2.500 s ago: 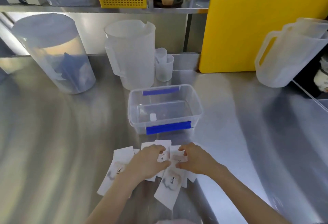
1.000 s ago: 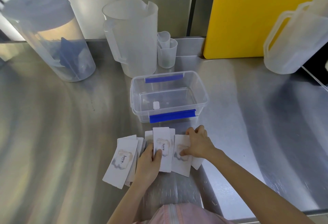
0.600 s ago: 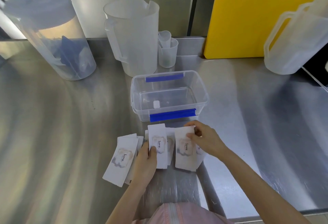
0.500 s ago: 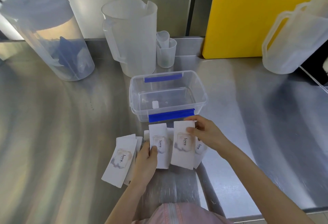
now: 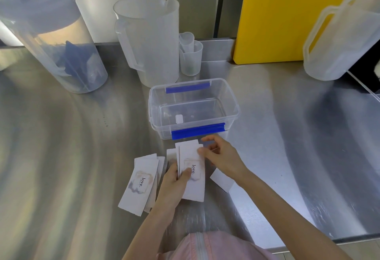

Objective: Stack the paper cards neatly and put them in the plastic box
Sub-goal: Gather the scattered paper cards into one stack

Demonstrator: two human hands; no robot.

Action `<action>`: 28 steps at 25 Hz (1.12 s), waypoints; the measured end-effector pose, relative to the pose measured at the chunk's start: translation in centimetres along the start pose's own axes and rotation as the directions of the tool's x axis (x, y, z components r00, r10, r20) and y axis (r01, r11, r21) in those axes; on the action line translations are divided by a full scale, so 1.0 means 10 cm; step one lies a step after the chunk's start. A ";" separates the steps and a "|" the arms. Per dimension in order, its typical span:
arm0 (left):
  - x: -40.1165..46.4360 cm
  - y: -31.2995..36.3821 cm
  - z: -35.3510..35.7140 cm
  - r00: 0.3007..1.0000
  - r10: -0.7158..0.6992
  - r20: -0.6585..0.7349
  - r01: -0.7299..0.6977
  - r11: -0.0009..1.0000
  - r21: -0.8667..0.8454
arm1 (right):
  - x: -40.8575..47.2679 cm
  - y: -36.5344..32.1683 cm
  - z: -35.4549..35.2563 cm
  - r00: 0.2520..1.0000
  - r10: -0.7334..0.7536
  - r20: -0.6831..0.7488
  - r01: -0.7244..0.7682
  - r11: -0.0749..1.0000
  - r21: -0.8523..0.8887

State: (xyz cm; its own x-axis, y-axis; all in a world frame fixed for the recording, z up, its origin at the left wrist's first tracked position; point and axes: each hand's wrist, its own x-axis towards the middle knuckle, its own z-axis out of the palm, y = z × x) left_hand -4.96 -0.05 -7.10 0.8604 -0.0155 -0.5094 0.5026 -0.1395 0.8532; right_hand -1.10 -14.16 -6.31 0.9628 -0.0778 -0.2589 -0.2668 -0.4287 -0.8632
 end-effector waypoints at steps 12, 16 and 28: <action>0.00 -0.04 -0.04 0.997 -0.077 -0.001 0.077 0.996 -0.035 | 0.11 0.64 -0.36 0.963 0.213 -0.166 -0.270 0.745 -0.610; 0.00 -0.03 -0.03 0.997 -0.073 -0.006 0.073 0.996 -0.051 | 0.12 0.61 -0.36 0.954 0.218 -0.204 -0.298 0.731 -0.613; 0.02 -0.03 -0.09 0.995 -0.083 -0.048 0.077 0.990 -0.121 | -0.05 -0.12 -0.70 0.983 0.085 0.163 -0.126 0.957 0.263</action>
State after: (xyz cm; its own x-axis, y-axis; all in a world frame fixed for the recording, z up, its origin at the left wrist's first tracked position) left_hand -4.90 0.82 -7.32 0.8186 0.0440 -0.5727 0.5738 -0.0191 0.8188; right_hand -0.96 -19.87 -2.11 0.9165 0.0341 -0.3985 -0.3882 -0.1638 -0.9069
